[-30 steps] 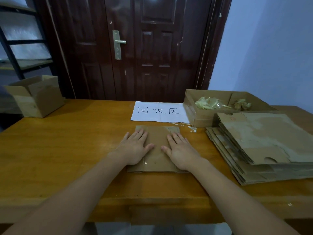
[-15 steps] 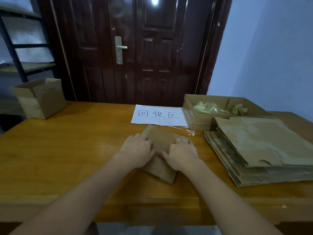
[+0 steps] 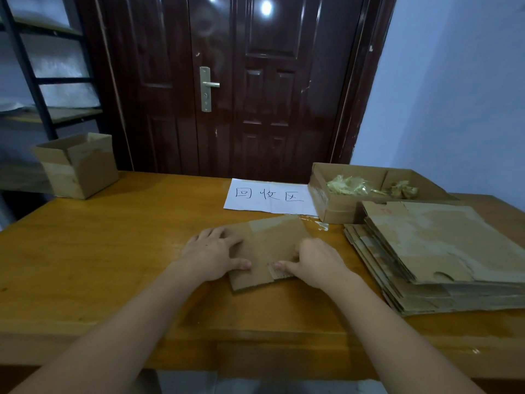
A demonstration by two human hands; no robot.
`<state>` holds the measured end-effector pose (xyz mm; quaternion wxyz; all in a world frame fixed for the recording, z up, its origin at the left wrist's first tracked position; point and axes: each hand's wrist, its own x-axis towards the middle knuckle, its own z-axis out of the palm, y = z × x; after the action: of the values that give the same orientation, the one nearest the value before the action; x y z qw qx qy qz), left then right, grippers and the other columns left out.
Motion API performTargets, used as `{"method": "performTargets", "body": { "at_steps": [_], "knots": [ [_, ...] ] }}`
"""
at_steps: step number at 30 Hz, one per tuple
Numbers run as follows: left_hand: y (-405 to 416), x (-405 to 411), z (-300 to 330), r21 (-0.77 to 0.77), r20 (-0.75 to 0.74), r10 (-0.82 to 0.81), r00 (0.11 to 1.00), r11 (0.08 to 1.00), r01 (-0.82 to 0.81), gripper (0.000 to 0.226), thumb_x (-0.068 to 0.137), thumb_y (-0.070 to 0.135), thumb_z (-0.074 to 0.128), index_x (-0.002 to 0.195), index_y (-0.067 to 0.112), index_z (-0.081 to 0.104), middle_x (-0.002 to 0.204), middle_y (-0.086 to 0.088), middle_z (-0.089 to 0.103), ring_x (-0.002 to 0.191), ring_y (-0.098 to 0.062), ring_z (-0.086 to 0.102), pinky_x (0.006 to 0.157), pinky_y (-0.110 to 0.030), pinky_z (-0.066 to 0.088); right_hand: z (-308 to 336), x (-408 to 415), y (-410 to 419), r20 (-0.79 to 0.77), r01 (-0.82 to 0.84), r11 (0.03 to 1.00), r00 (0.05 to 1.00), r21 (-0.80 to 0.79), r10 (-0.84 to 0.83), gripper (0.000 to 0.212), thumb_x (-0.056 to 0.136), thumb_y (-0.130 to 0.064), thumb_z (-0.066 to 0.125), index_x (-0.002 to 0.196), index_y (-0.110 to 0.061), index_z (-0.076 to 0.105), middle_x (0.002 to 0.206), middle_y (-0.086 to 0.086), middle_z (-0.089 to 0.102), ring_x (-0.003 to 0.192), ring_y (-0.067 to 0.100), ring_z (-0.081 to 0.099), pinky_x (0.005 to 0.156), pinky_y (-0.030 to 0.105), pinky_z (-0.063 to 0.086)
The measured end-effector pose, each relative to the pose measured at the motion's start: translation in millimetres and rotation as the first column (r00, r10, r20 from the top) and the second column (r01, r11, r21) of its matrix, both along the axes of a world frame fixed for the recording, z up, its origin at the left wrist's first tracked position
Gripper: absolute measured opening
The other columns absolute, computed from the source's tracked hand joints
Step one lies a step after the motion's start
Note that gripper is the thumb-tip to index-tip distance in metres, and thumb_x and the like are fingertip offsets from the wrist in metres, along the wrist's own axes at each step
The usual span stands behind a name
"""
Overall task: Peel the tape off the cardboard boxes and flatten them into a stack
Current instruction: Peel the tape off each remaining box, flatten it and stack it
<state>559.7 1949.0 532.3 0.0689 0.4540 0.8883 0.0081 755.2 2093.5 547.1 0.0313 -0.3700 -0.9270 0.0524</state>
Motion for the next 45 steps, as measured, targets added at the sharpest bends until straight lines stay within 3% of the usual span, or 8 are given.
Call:
{"method": "performTargets", "body": {
  "at_steps": [2, 6, 11, 16, 19, 23, 37, 45],
  "knots": [
    [1, -6, -3, 0.013, -0.007, 0.064, 0.998, 0.998, -0.064, 0.09, 0.081, 0.092, 0.037, 0.159, 0.05, 0.018, 0.168, 0.002, 0.021, 0.153, -0.028, 0.019, 0.121, -0.052, 0.02, -2, 7, 1, -0.014, -0.041, 0.998, 0.999, -0.049, 0.04, 0.059, 0.079, -0.079, 0.062, 0.088, -0.021, 0.071, 0.088, -0.004, 0.07, 0.075, 0.012, 0.063, 0.055, 0.025, 0.045],
    [5, -8, -8, 0.061, 0.002, 0.152, 0.988, 0.987, -0.152, 0.094, 0.085, 0.087, 0.037, 0.157, 0.028, 0.033, 0.161, 0.0, 0.036, 0.149, -0.025, 0.031, 0.118, -0.049, 0.028, -9, 18, 8, -0.097, -0.104, 0.991, 0.991, -0.079, 0.096, 0.066, 0.08, -0.077, 0.063, 0.121, -0.026, 0.073, 0.128, -0.005, 0.069, 0.11, 0.015, 0.064, 0.088, 0.032, 0.055],
    [10, -10, -18, 0.095, 0.029, 0.139, 0.99, 0.985, -0.141, 0.089, 0.091, 0.08, 0.039, 0.154, 0.018, 0.042, 0.163, -0.002, 0.034, 0.151, -0.025, 0.027, 0.121, -0.048, 0.026, -20, 26, 18, -0.105, 0.033, 0.979, 0.993, -0.2, -0.055, 0.108, 0.072, -0.088, 0.059, 0.16, -0.034, 0.026, 0.17, 0.002, 0.014, 0.156, 0.027, 0.011, 0.124, 0.049, 0.014],
    [-2, -9, -21, 0.351, 0.188, 0.053, 0.981, 0.929, -0.117, 0.081, 0.093, 0.068, 0.056, 0.155, 0.018, 0.043, 0.162, 0.0, 0.038, 0.15, -0.025, 0.03, 0.122, -0.046, 0.03, -20, 25, 14, -0.307, 0.002, 0.954, 0.946, -0.3, -0.098, 0.095, 0.08, -0.074, 0.066, 0.158, -0.031, 0.033, 0.167, 0.006, 0.023, 0.154, 0.028, 0.019, 0.125, 0.052, 0.015],
    [-6, 1, -17, 0.547, 0.33, -0.014, 0.944, 0.817, -0.179, 0.067, 0.09, 0.062, 0.065, 0.147, 0.031, 0.049, 0.131, 0.011, 0.061, 0.12, -0.017, 0.058, 0.093, -0.038, 0.056, -8, 24, 10, -0.559, -0.034, 0.949, 0.814, -0.313, -0.155, 0.07, 0.09, -0.055, 0.068, 0.151, -0.028, 0.046, 0.163, 0.002, 0.031, 0.145, 0.025, 0.037, 0.115, 0.046, 0.041],
    [3, 11, 11, 0.688, 0.463, -0.135, 0.876, 0.678, -0.26, 0.061, 0.09, 0.049, 0.072, 0.145, 0.041, 0.046, 0.106, 0.019, 0.063, 0.093, -0.005, 0.064, 0.059, -0.019, 0.055, 33, 21, 15, -0.676, 0.034, 0.983, 0.721, -0.182, -0.15, 0.057, 0.088, -0.042, 0.076, 0.139, -0.024, 0.058, 0.145, -0.003, 0.046, 0.12, 0.014, 0.052, 0.1, 0.035, 0.053],
    [119, 124, 108, 0.761, 0.269, -0.304, 0.914, 0.649, -0.008, 0.034, 0.089, 0.047, 0.073, 0.117, 0.034, 0.06, 0.094, 0.016, 0.068, 0.087, -0.01, 0.065, 0.064, -0.028, 0.047, 130, 139, 101, -0.457, 0.303, 0.952, 0.852, 0.031, -0.256, 0.07, 0.075, -0.042, 0.088, 0.138, -0.023, 0.063, 0.144, 0.002, 0.048, 0.127, 0.026, 0.053, 0.103, 0.038, 0.041],
    [194, 210, 89, 0.711, 0.351, -0.465, 0.813, 0.697, 0.092, 0.083, 0.087, 0.059, 0.071, 0.155, 0.032, 0.031, 0.135, 0.012, 0.062, 0.119, -0.017, 0.061, 0.098, -0.04, 0.053, 134, 242, 156, -0.276, 0.446, 0.894, 0.865, 0.039, -0.419, 0.067, 0.076, -0.042, 0.087, 0.136, -0.025, 0.064, 0.144, 0.006, 0.052, 0.128, 0.029, 0.053, 0.1, 0.038, 0.042]
  ]
}}
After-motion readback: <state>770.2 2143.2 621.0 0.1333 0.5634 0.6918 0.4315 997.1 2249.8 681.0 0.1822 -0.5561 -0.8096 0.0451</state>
